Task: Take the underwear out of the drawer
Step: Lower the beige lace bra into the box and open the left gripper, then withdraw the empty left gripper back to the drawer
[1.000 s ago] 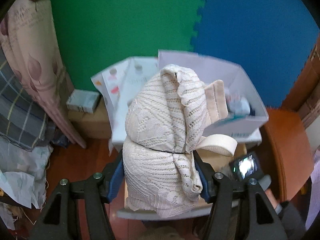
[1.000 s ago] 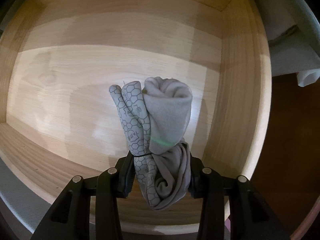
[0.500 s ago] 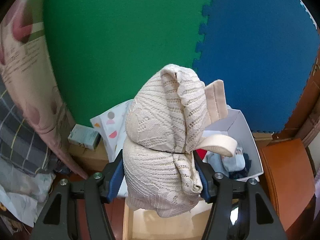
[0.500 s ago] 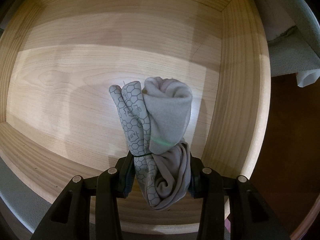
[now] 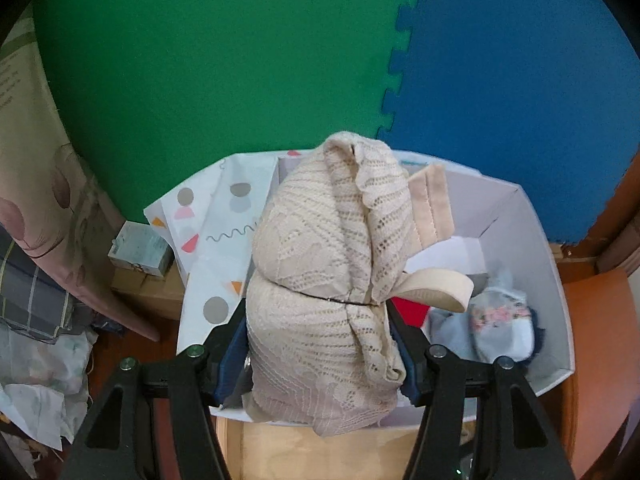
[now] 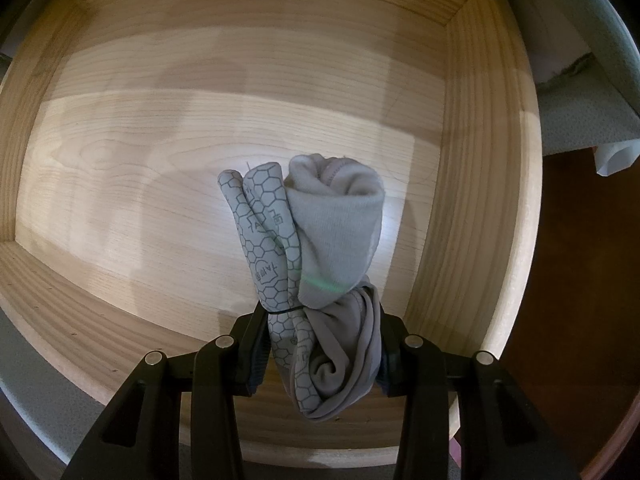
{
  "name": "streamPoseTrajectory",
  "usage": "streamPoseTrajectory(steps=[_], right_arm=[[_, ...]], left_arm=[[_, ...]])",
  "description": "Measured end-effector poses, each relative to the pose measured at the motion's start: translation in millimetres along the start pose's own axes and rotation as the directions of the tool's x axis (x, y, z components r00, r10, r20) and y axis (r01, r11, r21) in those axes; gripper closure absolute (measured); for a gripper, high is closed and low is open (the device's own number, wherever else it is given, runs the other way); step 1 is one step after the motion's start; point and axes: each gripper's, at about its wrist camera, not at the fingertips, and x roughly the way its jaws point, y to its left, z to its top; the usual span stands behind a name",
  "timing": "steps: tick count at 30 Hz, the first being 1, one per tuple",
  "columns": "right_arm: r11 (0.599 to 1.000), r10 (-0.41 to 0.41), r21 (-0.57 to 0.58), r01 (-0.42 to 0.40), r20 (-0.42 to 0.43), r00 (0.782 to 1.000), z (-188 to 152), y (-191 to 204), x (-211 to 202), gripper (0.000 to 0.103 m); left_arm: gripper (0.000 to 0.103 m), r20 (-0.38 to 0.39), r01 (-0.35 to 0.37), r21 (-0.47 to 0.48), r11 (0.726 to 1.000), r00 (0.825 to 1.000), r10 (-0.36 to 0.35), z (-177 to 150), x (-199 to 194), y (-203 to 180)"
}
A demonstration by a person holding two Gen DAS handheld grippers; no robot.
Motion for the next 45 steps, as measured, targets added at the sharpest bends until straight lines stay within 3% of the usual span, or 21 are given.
streamPoseTrajectory(steps=[8, 18, 31, 36, 45], right_arm=[[1.0, 0.012, -0.007, -0.012, -0.003, 1.0, -2, -8, -1, 0.064], [1.0, 0.029, -0.006, -0.029, -0.011, 1.0, -2, -17, 7, 0.064], [1.0, 0.012, -0.008, -0.013, -0.019, 1.0, 3, -12, 9, 0.065], [1.0, 0.001, -0.009, -0.001, -0.022, 1.0, 6, -7, 10, 0.065], [0.999, -0.03, -0.012, 0.03, -0.027, 0.999, 7, 3, 17, 0.064]], left_arm=[[0.037, -0.057, -0.029, 0.009, 1.0, 0.998, 0.03, -6, 30, -2], [0.034, -0.077, -0.034, 0.036, 0.999, 0.996, 0.037, -3, 29, -7], [0.03, 0.013, -0.011, 0.045, 0.999, 1.0, 0.01, 2, -32, 0], [0.03, 0.019, 0.016, 0.05, 0.999, 1.0, -0.017, -15, -60, 9], [0.03, 0.052, -0.041, 0.007, 0.999, 0.998, 0.04, -83, -79, 47]])
